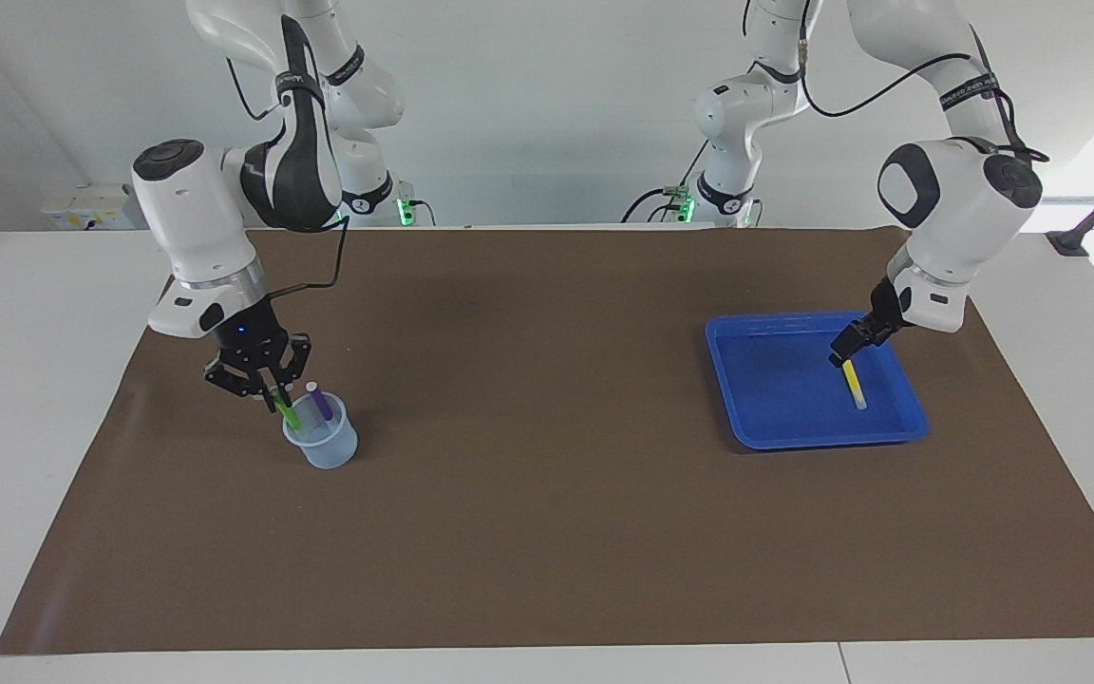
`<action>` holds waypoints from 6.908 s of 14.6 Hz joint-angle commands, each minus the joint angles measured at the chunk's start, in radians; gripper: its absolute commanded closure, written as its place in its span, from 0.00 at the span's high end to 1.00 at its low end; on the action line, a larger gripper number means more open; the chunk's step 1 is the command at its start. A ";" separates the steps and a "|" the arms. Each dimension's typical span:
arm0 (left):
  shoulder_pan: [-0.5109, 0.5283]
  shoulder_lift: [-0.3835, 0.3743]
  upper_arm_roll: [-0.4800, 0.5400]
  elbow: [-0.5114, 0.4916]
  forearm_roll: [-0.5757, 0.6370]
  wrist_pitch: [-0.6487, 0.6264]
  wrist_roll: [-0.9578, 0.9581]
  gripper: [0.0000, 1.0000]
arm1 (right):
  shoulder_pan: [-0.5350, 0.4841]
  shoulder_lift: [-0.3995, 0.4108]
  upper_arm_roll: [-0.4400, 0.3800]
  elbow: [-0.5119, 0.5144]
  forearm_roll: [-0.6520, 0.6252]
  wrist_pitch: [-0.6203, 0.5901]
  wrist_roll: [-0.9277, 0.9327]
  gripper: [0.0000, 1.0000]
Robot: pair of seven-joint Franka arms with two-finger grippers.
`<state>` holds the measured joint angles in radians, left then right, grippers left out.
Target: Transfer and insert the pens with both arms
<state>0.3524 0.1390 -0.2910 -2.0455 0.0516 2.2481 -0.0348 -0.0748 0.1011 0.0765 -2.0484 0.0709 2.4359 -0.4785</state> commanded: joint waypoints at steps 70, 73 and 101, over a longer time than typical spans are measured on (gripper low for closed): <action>-0.421 -0.164 -0.220 -0.064 -1.509 0.071 -1.274 0.00 | 0.219 -0.123 0.137 0.372 0.306 -0.621 1.265 1.00; -0.443 -0.164 -0.220 -0.065 -1.536 0.091 -1.274 0.00 | 0.219 -0.139 0.169 0.338 0.306 -0.588 1.282 1.00; -0.451 -0.171 -0.211 -0.091 -1.593 0.169 -1.249 1.00 | 0.214 -0.129 0.157 0.341 0.124 -0.560 1.201 0.00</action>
<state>-0.1112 0.0052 -0.5168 -2.0942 -1.5199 2.4122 -1.2968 0.1506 -0.0137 0.2371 -1.7004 0.2440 1.8897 0.7811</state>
